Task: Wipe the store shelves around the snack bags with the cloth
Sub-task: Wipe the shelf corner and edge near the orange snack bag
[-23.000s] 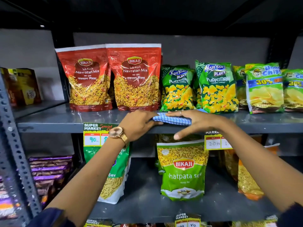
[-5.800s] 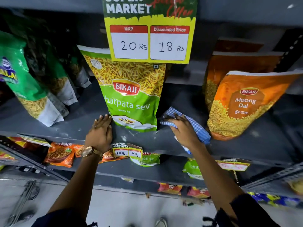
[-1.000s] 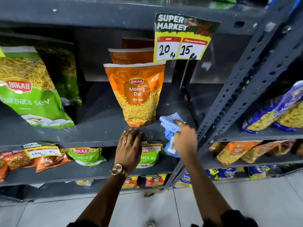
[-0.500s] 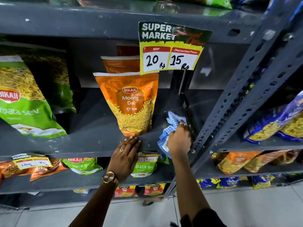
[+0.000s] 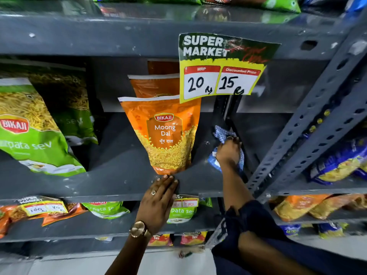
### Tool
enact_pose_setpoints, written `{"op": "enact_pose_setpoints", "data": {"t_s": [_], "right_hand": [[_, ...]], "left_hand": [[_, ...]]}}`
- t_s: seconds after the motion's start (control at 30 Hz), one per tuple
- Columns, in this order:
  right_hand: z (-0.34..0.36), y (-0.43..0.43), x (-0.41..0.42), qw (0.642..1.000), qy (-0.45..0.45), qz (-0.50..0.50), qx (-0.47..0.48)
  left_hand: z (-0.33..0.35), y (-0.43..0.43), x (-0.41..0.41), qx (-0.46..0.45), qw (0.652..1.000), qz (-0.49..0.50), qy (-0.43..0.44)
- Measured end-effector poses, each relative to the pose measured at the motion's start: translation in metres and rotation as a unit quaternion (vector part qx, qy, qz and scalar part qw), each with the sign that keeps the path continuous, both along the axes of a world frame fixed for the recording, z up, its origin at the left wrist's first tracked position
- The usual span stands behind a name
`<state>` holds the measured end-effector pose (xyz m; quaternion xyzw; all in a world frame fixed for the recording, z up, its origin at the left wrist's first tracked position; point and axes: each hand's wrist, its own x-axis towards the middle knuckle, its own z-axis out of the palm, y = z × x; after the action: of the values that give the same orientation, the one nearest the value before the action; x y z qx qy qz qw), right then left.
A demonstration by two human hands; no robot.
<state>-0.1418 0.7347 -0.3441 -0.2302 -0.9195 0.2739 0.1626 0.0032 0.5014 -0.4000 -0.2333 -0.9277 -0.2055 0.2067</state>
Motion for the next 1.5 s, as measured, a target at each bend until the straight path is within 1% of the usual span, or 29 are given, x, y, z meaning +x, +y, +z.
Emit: {"op": "enact_pose_setpoints", "data": {"t_s": [0.07,0.17,0.2,0.3,0.43,0.53,0.57,0.63,0.73,0.8,0.83,0.9,1.0,1.03,1.17,1.23,1.3,1.33,1.37,1.43,1.5], "right_hand": [[0.007,0.003,-0.014,1.000,0.013,0.013,-0.024],[0.022,0.007,-0.038,0.994,0.023,0.081,-0.063],[0.026,0.007,-0.045,0.992,0.012,0.103,-0.074],[0.019,0.008,-0.070,0.987,-0.008,0.152,-0.054],[0.006,0.010,-0.099,0.968,-0.082,0.236,0.022],[-0.002,0.010,-0.101,0.959,-0.051,0.278,0.016],[-0.004,0.009,-0.099,0.961,-0.052,0.273,-0.009],[-0.010,0.006,-0.091,0.965,-0.086,0.245,-0.040],[-0.020,0.002,-0.070,0.961,-0.082,0.264,-0.021],[-0.023,0.003,-0.052,0.956,-0.099,0.275,0.020],[-0.011,-0.003,-0.033,0.957,-0.107,0.267,0.021],[0.004,-0.011,0.001,0.970,-0.085,0.226,-0.015],[0.007,-0.018,0.041,0.977,-0.053,0.204,0.019],[0.007,-0.019,0.052,0.978,-0.046,0.205,0.017],[0.011,-0.025,0.099,0.980,-0.038,0.194,-0.038],[0.015,-0.027,0.111,0.982,-0.028,0.142,-0.121],[0.029,-0.028,0.100,0.975,0.021,0.073,-0.210],[0.037,-0.026,0.089,0.973,0.046,0.043,-0.224],[0.044,-0.025,0.076,0.975,0.061,0.023,-0.214],[0.055,-0.022,0.055,0.988,0.057,0.021,-0.143],[0.050,-0.026,0.042,0.993,-0.016,0.095,-0.065]], "left_hand": [[-0.001,0.001,-0.001,0.007,1.000,0.005,0.004],[-0.002,0.004,-0.002,0.011,1.000,0.011,0.003],[-0.002,0.003,-0.002,0.015,1.000,0.013,0.000],[-0.001,0.004,0.000,0.026,0.999,0.021,-0.005],[0.000,0.005,-0.001,0.026,0.999,0.025,-0.006],[-0.001,0.005,-0.002,0.037,0.999,0.027,-0.009],[-0.001,0.005,-0.002,0.043,0.999,0.026,-0.008],[0.000,0.006,-0.001,0.055,0.998,0.030,0.000],[0.002,0.006,-0.001,0.058,0.998,0.027,0.000],[0.003,0.006,0.000,0.057,0.998,0.022,-0.005],[0.003,0.005,0.000,0.056,0.998,0.021,-0.006],[0.003,0.005,0.000,0.054,0.998,0.017,-0.009],[0.002,0.004,0.000,0.047,0.999,0.016,-0.010],[0.002,0.004,0.000,0.044,0.999,0.016,-0.010],[0.003,0.005,0.000,0.032,0.999,0.017,-0.006],[0.004,0.005,0.001,0.033,0.999,0.018,-0.005],[0.004,0.005,0.001,0.041,0.999,0.019,0.003],[0.004,0.005,0.000,0.045,0.999,0.020,0.006],[0.004,0.006,0.001,0.048,0.999,0.020,0.007],[0.004,0.006,0.001,0.052,0.998,0.021,0.006],[0.004,0.006,0.001,0.052,0.998,0.025,0.006]]}}
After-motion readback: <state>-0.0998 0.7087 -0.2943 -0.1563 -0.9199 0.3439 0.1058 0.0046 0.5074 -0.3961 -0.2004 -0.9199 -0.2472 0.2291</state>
